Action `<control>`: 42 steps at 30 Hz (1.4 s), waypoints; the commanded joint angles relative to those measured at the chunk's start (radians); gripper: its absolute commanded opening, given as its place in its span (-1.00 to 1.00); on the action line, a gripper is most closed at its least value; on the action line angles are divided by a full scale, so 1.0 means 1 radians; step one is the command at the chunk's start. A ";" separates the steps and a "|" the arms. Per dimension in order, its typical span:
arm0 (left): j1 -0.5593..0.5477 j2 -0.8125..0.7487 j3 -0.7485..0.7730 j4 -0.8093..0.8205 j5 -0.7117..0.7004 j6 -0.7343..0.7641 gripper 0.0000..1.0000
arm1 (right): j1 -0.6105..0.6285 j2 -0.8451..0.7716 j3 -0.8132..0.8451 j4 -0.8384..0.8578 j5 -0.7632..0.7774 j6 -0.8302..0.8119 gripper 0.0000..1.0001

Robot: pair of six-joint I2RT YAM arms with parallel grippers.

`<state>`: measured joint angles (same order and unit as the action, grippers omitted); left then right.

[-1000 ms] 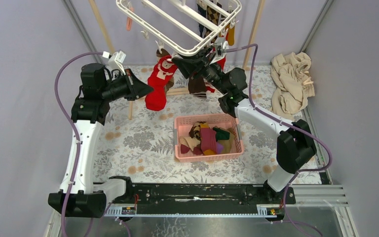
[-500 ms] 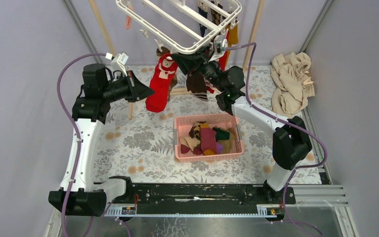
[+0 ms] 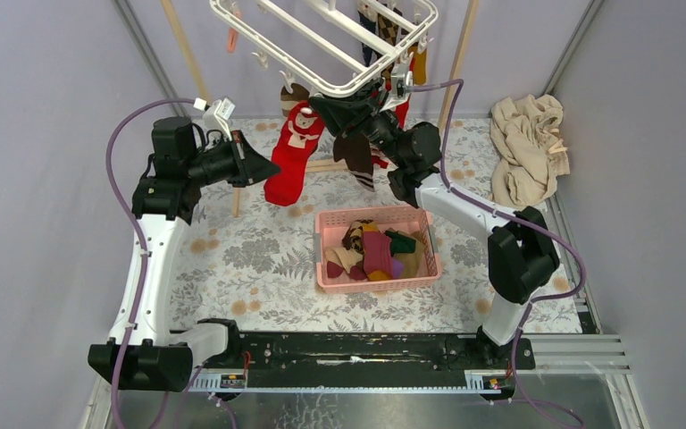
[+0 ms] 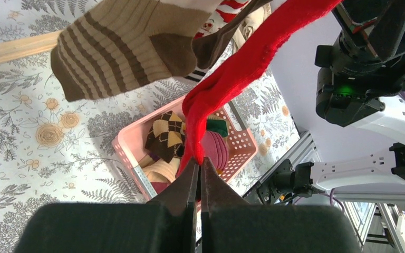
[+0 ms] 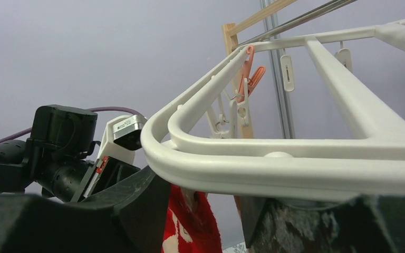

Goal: Remove the socks clipped to the hanger
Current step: Remove the sock from the hanger.

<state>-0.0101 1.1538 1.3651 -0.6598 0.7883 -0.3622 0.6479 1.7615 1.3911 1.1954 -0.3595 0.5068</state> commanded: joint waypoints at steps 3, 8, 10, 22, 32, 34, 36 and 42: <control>0.010 -0.012 -0.022 0.000 0.035 0.010 -0.99 | -0.010 0.054 0.069 0.157 0.001 0.096 0.09; 0.009 -0.014 -0.027 0.000 0.033 0.011 -0.99 | -0.013 0.065 0.087 0.175 0.004 0.115 0.06; 0.009 -0.011 -0.028 0.000 0.033 0.011 -0.99 | -0.014 0.064 0.086 0.181 0.008 0.118 -0.01; 0.009 -0.021 -0.043 0.002 0.034 0.007 -1.00 | -0.015 0.056 0.085 0.149 0.007 0.123 -0.64; 0.009 -0.048 -0.050 0.121 0.158 -0.107 -1.00 | -0.019 -0.083 -0.115 0.094 0.039 0.139 0.66; 0.009 -0.058 -0.060 0.155 0.181 -0.135 -1.00 | -0.019 -0.141 -0.183 0.055 0.052 0.139 0.67; -0.008 -0.079 -0.088 0.206 0.191 -0.178 -1.00 | -0.018 -0.214 -0.250 -0.013 0.068 0.133 0.67; -0.183 -0.097 -0.158 0.281 0.090 -0.242 -1.00 | -0.019 -0.434 -0.422 -0.272 0.114 0.095 0.68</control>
<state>-0.0860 1.0687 1.2461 -0.4923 0.9192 -0.5392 0.6323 1.4651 1.0164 1.0725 -0.2977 0.6384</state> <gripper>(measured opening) 0.022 0.835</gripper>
